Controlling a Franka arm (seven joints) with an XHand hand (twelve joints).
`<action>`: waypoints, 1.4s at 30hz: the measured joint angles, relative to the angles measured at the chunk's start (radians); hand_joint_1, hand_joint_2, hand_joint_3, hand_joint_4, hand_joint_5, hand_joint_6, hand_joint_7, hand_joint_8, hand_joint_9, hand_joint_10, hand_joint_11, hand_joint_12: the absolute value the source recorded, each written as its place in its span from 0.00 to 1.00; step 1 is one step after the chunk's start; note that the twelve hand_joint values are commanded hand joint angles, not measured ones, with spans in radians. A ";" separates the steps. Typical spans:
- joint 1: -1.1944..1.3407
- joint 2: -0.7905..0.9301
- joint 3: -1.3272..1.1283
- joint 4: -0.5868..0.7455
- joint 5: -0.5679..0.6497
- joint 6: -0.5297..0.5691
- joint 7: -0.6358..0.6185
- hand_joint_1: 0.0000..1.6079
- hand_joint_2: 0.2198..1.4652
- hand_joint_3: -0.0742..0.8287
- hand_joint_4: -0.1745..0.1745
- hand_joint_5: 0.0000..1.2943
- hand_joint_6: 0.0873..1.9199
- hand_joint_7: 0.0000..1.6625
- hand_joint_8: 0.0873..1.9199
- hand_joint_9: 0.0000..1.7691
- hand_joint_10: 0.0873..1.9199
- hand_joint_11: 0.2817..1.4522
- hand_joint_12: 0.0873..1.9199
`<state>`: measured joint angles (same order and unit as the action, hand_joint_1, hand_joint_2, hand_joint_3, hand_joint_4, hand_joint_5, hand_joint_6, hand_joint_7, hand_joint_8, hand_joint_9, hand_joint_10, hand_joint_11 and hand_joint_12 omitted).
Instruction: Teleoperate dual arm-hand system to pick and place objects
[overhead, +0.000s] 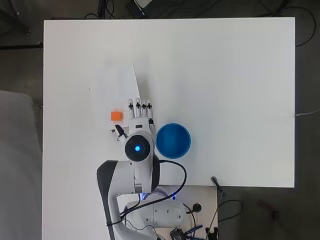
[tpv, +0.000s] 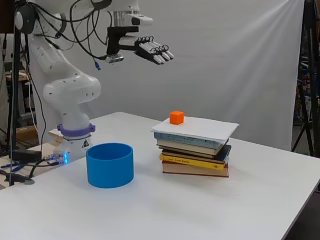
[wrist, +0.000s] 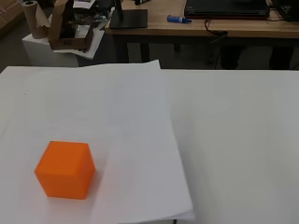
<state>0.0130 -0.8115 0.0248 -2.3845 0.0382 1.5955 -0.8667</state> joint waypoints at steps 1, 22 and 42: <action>0.006 -0.025 0.018 -0.024 0.028 0.013 0.019 0.20 0.62 0.08 0.67 0.23 0.00 0.19 0.00 0.25 0.00 0.14 0.00; -0.006 0.037 0.337 -0.407 0.481 0.581 0.074 0.21 0.63 0.08 0.72 0.22 0.00 0.24 0.00 0.30 0.00 0.21 0.00; -0.041 0.148 0.307 -0.401 0.463 0.587 0.065 0.24 0.58 0.07 0.79 0.08 0.00 0.05 0.00 0.13 0.00 0.14 0.00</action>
<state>-0.0278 -0.6630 0.3318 -2.7860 0.5014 2.1829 -0.8021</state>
